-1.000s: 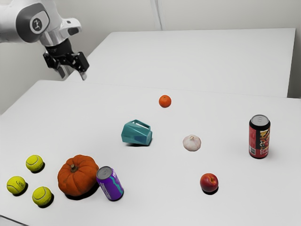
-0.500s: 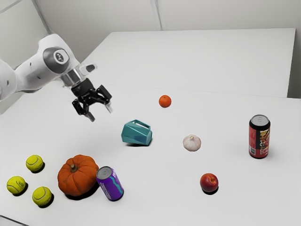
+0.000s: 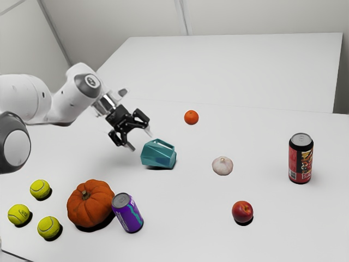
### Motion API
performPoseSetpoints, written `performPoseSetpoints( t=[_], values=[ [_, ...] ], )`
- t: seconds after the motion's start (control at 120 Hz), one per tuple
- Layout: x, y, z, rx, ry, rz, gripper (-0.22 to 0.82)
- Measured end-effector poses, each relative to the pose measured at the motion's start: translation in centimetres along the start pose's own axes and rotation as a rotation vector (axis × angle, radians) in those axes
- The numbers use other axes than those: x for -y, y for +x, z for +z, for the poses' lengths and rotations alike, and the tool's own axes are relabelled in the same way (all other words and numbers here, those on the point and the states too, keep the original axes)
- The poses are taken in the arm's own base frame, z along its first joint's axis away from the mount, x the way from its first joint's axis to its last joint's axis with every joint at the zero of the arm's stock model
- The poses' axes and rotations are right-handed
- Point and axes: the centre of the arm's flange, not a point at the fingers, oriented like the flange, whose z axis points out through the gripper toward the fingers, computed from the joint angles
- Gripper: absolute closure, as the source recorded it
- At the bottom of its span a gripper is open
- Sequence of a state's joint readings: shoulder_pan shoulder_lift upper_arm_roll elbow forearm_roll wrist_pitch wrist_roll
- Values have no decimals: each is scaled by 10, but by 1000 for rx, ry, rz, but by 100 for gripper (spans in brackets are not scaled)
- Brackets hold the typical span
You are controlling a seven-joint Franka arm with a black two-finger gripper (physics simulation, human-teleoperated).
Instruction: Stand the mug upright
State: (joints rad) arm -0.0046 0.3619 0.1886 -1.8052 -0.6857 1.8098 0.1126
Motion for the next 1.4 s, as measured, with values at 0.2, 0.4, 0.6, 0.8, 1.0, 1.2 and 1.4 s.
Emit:
performPoseSetpoints(
  t=[0.2, 0.4, 0.6, 0.8, 1.0, 1.2, 1.4],
  values=[
    [4, 16, 13, -9, -39, -16, 0],
    [5, 27, 22, -29, -76, -31, 0],
    [6, 32, 33, -35, -124, -53, 0],
    [5, 34, 36, -48, -144, -59, 11],
    [-7, 33, 35, -59, -137, -37, 57],
    [-23, 31, 41, -65, -137, -15, 71],
    [-44, 24, 36, -92, -135, 9, 76]
  ],
)
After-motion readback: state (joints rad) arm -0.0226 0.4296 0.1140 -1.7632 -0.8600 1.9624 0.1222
